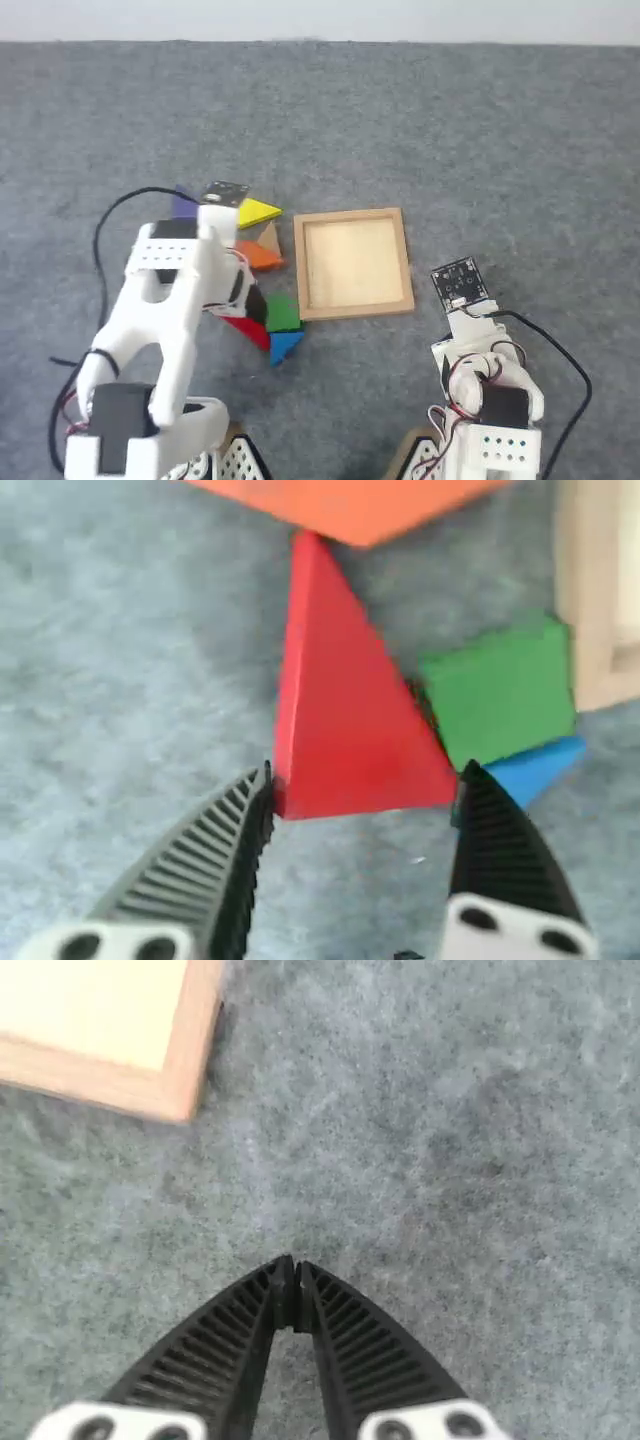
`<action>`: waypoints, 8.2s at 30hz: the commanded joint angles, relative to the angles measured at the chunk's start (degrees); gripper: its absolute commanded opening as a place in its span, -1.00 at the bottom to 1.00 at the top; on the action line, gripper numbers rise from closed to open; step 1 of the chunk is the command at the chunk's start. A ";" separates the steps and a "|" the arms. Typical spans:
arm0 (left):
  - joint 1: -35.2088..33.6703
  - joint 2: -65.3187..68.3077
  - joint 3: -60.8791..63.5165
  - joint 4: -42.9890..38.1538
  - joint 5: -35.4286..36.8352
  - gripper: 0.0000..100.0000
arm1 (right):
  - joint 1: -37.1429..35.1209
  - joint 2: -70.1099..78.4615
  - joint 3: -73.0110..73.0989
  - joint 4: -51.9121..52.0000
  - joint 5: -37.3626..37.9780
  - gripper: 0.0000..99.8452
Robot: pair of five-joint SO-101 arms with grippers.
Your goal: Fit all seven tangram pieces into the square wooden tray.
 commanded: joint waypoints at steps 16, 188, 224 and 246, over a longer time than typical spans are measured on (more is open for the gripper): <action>5.71 -2.11 -4.09 -2.99 -1.67 -0.62 | -0.31 -0.92 0.97 0.13 0.44 -0.98; 24.79 62.95 -87.43 17.32 -10.99 -0.77 | -0.31 -0.92 0.97 0.13 0.44 -0.98; 26.02 15.65 -16.75 -19.34 -9.49 -0.77 | -0.31 -0.92 0.97 0.13 0.44 -0.98; 6.68 29.45 -39.25 -4.92 -23.12 -0.77 | -0.31 -0.92 0.97 0.13 0.44 -0.98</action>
